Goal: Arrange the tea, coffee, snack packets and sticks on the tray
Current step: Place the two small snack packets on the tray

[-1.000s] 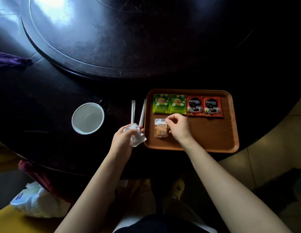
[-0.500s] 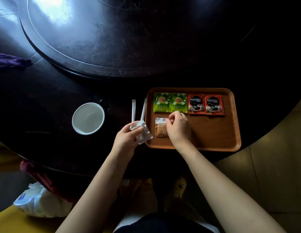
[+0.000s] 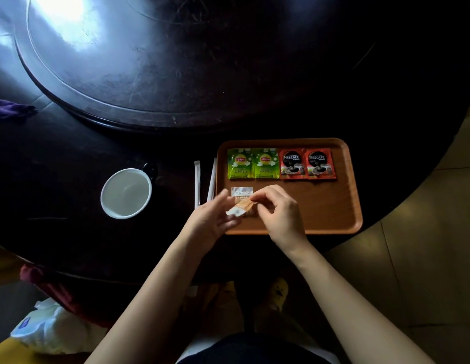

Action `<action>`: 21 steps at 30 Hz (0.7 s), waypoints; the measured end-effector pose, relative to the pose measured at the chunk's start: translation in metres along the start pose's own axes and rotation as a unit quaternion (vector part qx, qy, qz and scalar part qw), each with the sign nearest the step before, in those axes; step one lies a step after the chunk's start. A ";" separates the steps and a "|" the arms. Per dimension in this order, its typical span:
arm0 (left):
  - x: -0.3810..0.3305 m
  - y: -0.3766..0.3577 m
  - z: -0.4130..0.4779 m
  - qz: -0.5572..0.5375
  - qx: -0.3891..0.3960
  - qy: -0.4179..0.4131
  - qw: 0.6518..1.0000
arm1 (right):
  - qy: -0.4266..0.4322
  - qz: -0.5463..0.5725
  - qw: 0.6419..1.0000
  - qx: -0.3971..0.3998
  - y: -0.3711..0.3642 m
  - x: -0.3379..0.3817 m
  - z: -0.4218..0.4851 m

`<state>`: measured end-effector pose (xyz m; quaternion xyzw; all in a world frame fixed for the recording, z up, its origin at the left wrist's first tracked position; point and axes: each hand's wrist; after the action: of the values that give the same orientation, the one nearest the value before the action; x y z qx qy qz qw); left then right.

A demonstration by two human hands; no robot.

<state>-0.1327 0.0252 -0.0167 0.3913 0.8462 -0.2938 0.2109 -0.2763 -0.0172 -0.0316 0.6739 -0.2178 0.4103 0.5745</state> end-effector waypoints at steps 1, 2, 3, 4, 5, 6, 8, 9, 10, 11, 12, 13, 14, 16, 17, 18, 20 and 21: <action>0.000 -0.003 -0.003 0.005 0.020 0.015 1.000 | 0.012 0.007 1.000 -0.001 0.003 -0.002 0.000; 0.001 -0.006 -0.004 0.007 0.030 0.018 0.999 | 0.016 0.020 1.000 -0.002 0.004 -0.005 0.000; 0.002 -0.009 -0.005 0.005 0.030 0.014 0.999 | 0.003 0.043 0.999 -0.004 0.006 -0.006 -0.001; 0.003 -0.011 -0.006 0.002 0.022 0.001 1.000 | -0.029 0.073 0.997 -0.005 0.008 -0.008 -0.001; 0.004 -0.014 -0.006 0.000 0.014 -0.016 1.000 | -0.078 0.110 0.991 -0.002 0.009 -0.009 -0.002; 0.006 -0.016 -0.006 0.001 0.005 -0.033 0.999 | -0.132 0.152 0.980 0.005 0.011 -0.010 -0.002; 0.010 -0.020 -0.005 0.014 -0.001 -0.061 0.998 | -0.219 0.240 0.945 0.043 0.013 -0.011 -0.002; 0.012 -0.021 -0.005 0.022 0.000 -0.072 0.997 | -0.239 0.271 0.930 0.066 0.015 -0.011 -0.002; 0.013 -0.022 -0.005 0.030 0.003 -0.082 0.996 | -0.244 0.284 0.924 0.084 0.017 -0.011 -0.002; 0.014 -0.023 -0.005 0.036 0.007 -0.089 0.995 | -0.237 0.279 0.926 0.094 0.019 -0.010 -0.002; 0.016 -0.024 -0.005 0.045 0.012 -0.096 0.994 | -0.227 0.270 0.931 0.097 0.022 -0.010 -0.002; 0.017 -0.025 -0.005 0.060 0.014 -0.105 0.993 | -0.218 0.265 0.934 0.098 0.024 -0.010 -0.001; 0.018 -0.025 -0.004 0.078 0.014 -0.114 0.990 | -0.212 0.266 0.935 0.103 0.027 -0.010 0.001; 0.021 -0.025 -0.003 0.103 0.013 -0.126 0.987 | -0.209 0.270 0.931 0.127 0.035 -0.009 0.007; 0.022 -0.025 -0.003 0.104 0.014 -0.127 0.986 | -0.208 0.260 0.931 0.146 0.037 -0.009 0.010; 0.023 -0.026 -0.002 0.100 0.016 -0.126 0.987 | -0.207 0.242 0.933 0.166 0.039 -0.008 0.013; 0.025 -0.027 -0.002 0.088 0.020 -0.122 0.988 | -0.204 0.213 0.937 0.185 0.042 -0.007 0.018; 0.026 -0.028 -0.001 0.080 0.020 -0.119 0.989 | -0.201 0.207 0.940 0.184 0.042 -0.006 0.020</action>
<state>-0.1705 0.0255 -0.0215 0.4245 0.7748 -0.3375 0.3249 -0.3060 -0.0477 -0.0112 0.7765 -0.3838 0.4092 0.2868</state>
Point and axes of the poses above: each hand's wrist, its own z-axis towards the middle knuckle, its own y-axis out of the back of the hand, x = y × z, and after that the axes turned 5 degrees about -z, right-handed
